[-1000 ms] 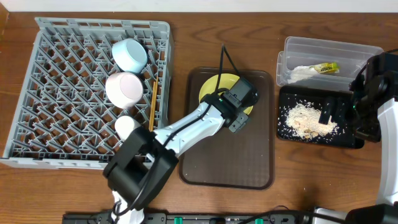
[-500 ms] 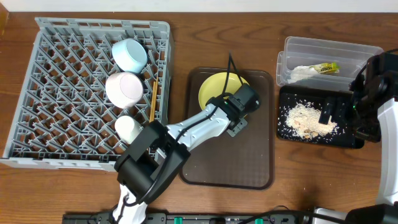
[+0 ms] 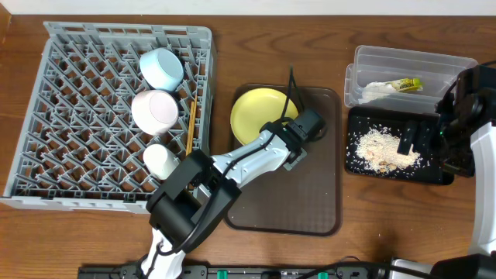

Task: Sort waste into correct bins and load items into the dishwasher
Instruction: 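Reach the left gripper to the yellow plate edge and grasp it, then lift the yellow plate with the left gripper and stand it in the rack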

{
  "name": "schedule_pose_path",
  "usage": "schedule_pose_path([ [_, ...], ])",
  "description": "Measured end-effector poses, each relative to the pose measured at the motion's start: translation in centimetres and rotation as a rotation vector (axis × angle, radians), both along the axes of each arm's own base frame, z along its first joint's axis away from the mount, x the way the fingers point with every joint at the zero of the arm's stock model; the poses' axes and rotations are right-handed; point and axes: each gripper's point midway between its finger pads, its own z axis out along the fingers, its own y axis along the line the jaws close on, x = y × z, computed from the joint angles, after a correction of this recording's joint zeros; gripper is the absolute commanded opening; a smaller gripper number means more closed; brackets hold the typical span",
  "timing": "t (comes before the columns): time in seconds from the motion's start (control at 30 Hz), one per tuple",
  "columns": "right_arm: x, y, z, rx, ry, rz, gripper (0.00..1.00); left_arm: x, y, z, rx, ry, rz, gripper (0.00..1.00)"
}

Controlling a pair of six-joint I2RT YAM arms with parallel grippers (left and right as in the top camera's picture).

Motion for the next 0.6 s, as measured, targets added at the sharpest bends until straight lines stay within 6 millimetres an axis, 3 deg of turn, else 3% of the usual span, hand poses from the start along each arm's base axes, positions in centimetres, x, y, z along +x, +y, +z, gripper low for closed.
schedule_pose_path([
  [0.37,0.0,0.0,0.0,0.000,0.000,0.000,0.99,1.2,3.3,0.1,0.188,-0.099,0.048,0.08],
  [0.6,0.0,0.0,0.0,0.000,0.001,0.000,0.99,1.1,3.2,1.0,0.214,-0.140,0.039,0.08],
])
